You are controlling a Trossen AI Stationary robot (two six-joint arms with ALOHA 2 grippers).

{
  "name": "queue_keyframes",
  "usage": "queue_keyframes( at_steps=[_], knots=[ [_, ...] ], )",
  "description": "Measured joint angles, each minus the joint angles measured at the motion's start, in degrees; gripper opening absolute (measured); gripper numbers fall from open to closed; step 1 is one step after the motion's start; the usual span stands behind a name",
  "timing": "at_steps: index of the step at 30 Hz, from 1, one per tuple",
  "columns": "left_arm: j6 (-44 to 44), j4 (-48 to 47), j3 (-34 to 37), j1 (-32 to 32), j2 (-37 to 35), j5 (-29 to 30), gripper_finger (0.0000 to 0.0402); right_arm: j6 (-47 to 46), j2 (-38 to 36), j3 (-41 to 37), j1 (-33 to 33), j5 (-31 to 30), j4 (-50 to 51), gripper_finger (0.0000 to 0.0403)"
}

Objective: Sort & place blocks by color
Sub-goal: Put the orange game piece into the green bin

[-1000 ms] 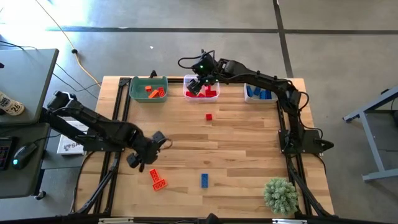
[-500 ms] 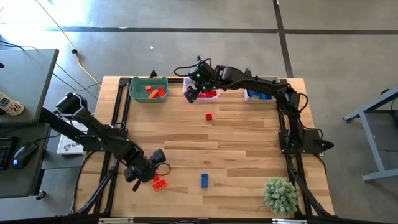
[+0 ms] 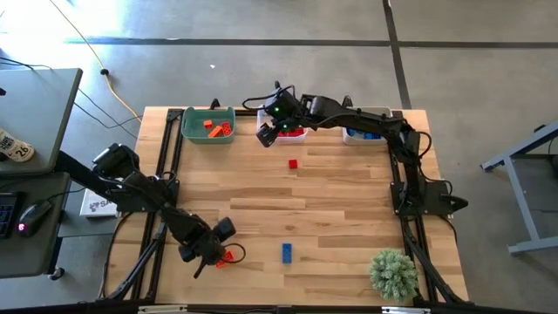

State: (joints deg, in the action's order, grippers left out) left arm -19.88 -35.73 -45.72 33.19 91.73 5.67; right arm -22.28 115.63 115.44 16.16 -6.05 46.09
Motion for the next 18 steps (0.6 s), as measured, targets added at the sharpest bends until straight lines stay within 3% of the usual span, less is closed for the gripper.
queue_keyframes(
  at_steps=[6, 13, 18],
  knots=[
    [6.76, -0.32, -0.24, 0.00, 1.50, 0.11, 0.0211, 0.21, 0.00, 0.00, -0.65, -1.40, 0.13, 0.0259],
    [11.13, -1.62, -1.39, -0.03, 1.66, -0.63, 0.0105, 0.70, 0.00, 0.00, -0.61, -2.59, 0.68, 0.0259],
    [14.44, -1.79, -1.56, -1.04, 1.70, -1.18, 0.0105, 0.87, 0.00, 0.00, -0.63, -2.72, 2.31, 0.0259]
  ],
)
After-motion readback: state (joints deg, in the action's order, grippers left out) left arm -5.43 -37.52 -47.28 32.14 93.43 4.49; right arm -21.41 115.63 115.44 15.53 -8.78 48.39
